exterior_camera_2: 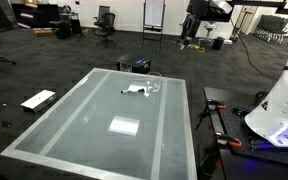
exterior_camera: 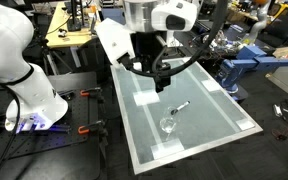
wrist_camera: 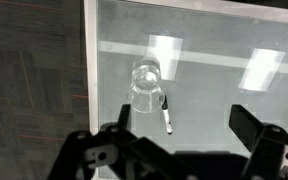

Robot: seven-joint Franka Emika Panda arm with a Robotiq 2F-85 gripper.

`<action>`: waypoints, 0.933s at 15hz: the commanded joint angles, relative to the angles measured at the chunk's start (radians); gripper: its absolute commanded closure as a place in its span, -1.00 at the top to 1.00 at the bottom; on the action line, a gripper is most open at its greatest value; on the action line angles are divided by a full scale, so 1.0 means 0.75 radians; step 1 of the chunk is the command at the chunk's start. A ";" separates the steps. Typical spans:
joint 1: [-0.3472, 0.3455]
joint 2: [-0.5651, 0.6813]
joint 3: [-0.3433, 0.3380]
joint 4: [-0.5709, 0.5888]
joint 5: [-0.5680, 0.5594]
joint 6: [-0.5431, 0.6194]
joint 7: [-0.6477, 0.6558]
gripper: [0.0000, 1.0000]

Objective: Put the marker in the cup

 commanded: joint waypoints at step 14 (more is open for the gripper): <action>0.107 0.519 0.102 0.223 0.039 0.449 -0.171 1.00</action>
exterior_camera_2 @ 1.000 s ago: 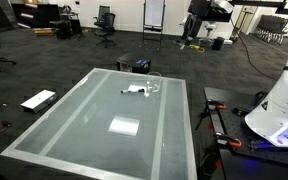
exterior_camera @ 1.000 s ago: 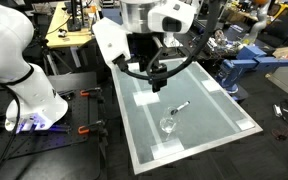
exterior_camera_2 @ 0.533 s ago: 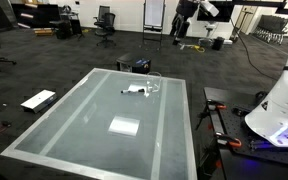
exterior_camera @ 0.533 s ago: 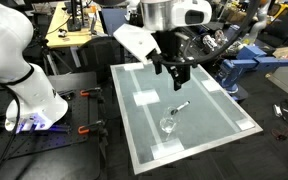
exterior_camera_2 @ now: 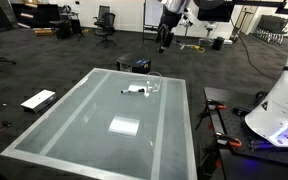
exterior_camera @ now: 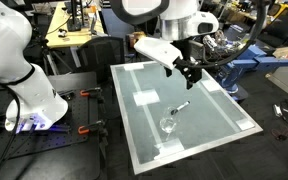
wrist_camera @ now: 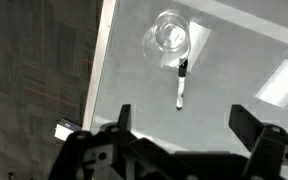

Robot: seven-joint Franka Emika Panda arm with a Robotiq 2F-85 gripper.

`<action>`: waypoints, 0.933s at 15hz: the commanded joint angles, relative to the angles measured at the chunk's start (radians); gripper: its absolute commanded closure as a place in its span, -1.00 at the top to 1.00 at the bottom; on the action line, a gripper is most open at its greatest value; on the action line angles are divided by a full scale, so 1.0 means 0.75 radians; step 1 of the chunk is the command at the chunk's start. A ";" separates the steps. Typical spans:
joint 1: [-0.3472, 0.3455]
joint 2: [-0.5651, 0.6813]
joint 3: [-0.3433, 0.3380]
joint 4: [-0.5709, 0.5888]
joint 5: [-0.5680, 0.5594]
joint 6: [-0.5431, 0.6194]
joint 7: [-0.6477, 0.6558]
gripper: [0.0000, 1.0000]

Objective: Put the marker in the cup

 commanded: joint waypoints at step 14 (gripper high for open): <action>-0.061 0.579 0.182 0.286 0.171 0.232 -0.152 1.00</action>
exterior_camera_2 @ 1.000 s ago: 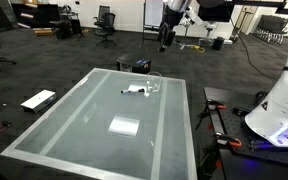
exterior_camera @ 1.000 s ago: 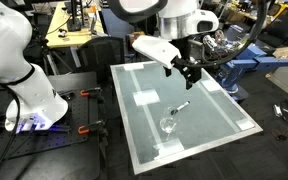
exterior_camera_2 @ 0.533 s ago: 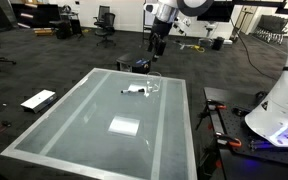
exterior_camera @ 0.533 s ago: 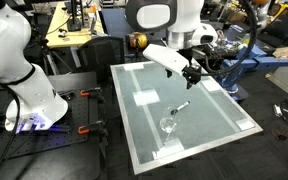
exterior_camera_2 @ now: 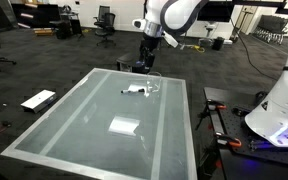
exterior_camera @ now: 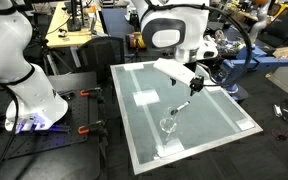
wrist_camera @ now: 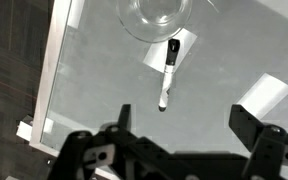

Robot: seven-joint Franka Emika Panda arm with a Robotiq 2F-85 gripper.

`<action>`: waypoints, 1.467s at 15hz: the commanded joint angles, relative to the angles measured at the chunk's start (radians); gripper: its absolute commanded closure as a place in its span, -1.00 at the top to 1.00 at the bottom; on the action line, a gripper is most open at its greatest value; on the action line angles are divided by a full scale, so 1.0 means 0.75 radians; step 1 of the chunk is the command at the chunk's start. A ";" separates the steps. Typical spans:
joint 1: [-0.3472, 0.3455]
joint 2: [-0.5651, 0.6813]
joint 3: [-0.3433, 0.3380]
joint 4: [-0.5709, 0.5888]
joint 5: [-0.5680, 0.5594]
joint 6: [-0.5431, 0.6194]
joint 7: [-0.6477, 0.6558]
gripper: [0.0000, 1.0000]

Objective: Put the marker in the cup

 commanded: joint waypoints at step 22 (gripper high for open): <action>-0.207 0.425 0.239 0.230 -0.130 0.126 0.150 1.00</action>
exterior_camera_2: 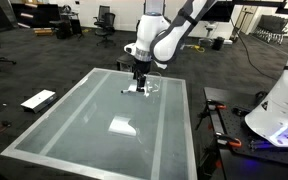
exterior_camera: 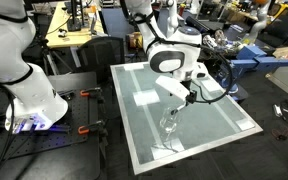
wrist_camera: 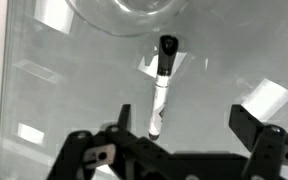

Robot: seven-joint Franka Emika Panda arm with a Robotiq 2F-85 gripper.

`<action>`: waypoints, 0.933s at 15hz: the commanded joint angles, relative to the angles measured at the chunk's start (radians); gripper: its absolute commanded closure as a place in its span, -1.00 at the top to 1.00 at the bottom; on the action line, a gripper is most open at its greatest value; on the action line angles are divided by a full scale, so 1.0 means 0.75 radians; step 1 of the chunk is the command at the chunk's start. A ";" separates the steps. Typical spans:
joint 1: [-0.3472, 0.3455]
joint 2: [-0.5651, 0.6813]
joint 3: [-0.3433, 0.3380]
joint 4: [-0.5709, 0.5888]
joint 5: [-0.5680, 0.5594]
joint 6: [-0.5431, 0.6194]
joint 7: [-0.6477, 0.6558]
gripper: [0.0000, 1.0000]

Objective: Put the marker in the cup

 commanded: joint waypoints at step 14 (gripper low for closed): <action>-0.132 0.221 0.130 0.324 0.006 -0.245 -0.047 0.09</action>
